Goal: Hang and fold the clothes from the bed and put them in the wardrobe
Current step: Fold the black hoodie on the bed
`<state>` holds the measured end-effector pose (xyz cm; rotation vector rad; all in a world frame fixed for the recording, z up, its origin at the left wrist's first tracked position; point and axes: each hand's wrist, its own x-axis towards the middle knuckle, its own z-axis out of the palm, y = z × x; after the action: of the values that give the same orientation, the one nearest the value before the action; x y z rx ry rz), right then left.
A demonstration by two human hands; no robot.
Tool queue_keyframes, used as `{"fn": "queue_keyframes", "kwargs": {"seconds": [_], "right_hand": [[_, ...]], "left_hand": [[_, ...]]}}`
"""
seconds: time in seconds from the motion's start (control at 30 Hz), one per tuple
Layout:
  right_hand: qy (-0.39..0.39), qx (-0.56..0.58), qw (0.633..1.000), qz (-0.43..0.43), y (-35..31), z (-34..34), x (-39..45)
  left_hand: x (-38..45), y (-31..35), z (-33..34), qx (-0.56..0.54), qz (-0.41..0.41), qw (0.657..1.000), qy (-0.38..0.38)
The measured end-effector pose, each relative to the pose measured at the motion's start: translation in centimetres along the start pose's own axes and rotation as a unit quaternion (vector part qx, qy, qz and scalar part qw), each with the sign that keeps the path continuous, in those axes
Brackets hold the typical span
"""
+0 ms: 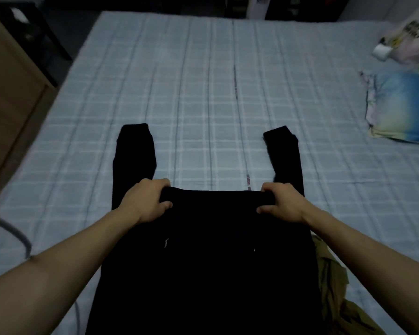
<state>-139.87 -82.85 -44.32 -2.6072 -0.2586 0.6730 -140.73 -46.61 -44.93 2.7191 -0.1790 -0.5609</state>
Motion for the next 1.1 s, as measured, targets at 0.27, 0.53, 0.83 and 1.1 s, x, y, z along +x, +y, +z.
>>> {"fn": "queue_keyframes", "kwargs": {"seconds": [0.27,0.53,0.83,1.1], "right_hand": [[0.059,0.035,0.993,-0.097,-5.6,-6.7,-8.9],[0.228,0.070,0.956,-0.170,-13.5,-14.4,-20.2],[0.366,-0.019,0.889,-0.276,-27.9,-22.9,-36.1],[0.479,-0.034,0.819,-0.313,-37.7,-23.8,-44.7]], "left_hand": [[-11.2,3.3,-7.5,0.059,0.041,0.987,0.144],[-22.8,7.0,-19.0,-0.032,0.148,0.960,0.235],[-39.1,7.9,-31.4,0.007,0.218,0.902,0.374],[-49.2,7.2,-36.1,-0.025,0.209,0.820,0.532]]}}
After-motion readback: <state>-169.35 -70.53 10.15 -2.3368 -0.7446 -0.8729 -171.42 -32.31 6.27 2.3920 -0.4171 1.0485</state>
